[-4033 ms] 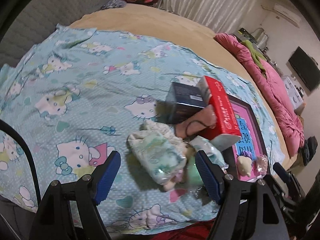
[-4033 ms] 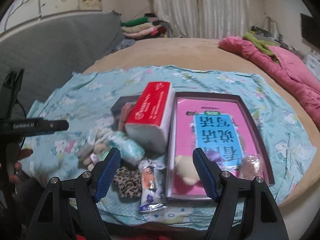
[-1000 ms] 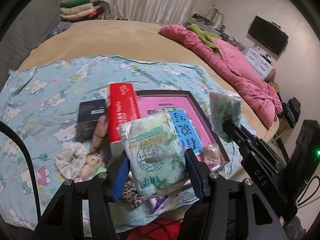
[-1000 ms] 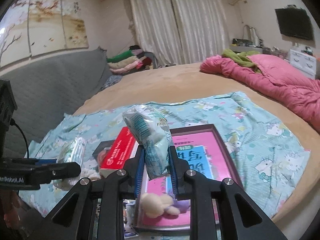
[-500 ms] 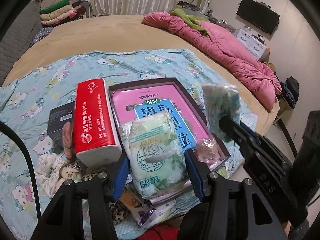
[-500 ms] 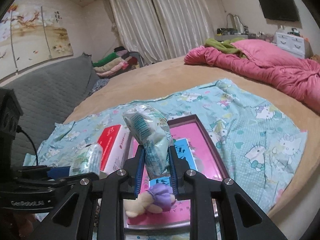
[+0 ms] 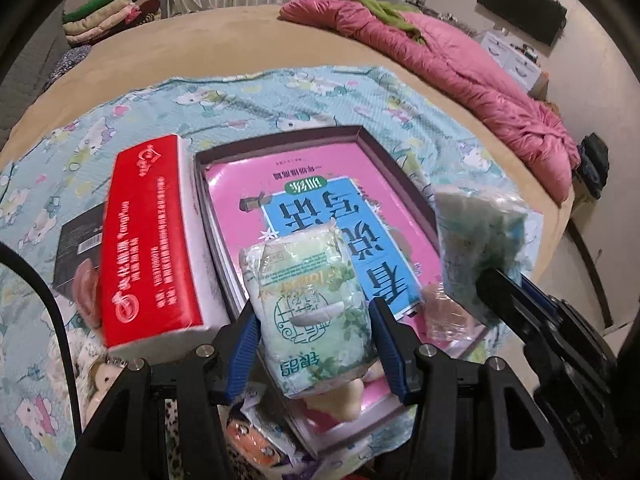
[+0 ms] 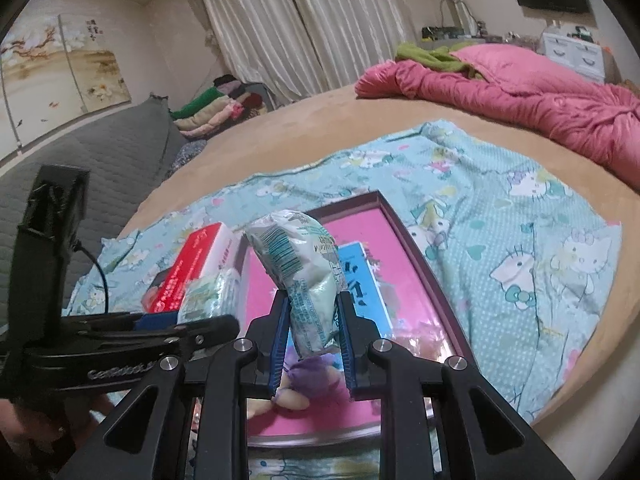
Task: Organize soft objects
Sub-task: 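Carry both wipes packs in the left and right tools over the pink book tray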
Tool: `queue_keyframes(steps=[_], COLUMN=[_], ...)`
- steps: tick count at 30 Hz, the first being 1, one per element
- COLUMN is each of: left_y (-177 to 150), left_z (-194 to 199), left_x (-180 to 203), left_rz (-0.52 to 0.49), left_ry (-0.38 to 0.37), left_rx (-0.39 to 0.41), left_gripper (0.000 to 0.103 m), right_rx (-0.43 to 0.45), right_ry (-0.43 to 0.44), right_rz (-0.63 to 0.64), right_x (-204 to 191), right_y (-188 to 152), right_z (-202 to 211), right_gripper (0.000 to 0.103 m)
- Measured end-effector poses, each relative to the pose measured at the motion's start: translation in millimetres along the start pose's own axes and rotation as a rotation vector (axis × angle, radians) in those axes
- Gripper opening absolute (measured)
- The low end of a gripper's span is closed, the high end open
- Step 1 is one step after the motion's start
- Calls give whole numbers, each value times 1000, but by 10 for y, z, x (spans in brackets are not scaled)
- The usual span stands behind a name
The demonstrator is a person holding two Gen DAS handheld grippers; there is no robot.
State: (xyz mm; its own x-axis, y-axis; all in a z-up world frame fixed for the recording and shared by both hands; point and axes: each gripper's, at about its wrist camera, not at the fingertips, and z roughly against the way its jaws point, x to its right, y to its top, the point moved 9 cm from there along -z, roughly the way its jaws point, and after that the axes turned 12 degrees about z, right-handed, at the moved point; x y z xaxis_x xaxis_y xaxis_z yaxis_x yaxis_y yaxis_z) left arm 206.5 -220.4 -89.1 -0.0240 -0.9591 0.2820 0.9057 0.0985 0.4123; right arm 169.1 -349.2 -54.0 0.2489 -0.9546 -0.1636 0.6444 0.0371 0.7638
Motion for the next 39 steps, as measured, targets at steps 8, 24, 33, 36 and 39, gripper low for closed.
queue_keyframes(steps=[8, 24, 33, 36, 39], left_y=[-42, -233, -238, -234, -228], left_z=[-316, -403, -414, -427, -433], left_x=[-22, -25, -84, -82, -92], left_rz=[-20, 19, 52, 53, 65], left_ry=[35, -16, -23, -22, -23], left_rx=[-59, -131, -133, -132, -134], left_gripper=[54, 53, 53, 53, 54], right_rx=[-75, -191, -244, -251, -249], right_ry=[12, 16, 19, 16, 16], right_rz=[-27, -43, -41, -44, -39], right_x=[54, 111, 91, 102, 95], right_y=[-170, -423, -545, -561, -558], right_z=[-161, -369, -481, -499, -500], right_gripper=[24, 24, 26, 26, 28])
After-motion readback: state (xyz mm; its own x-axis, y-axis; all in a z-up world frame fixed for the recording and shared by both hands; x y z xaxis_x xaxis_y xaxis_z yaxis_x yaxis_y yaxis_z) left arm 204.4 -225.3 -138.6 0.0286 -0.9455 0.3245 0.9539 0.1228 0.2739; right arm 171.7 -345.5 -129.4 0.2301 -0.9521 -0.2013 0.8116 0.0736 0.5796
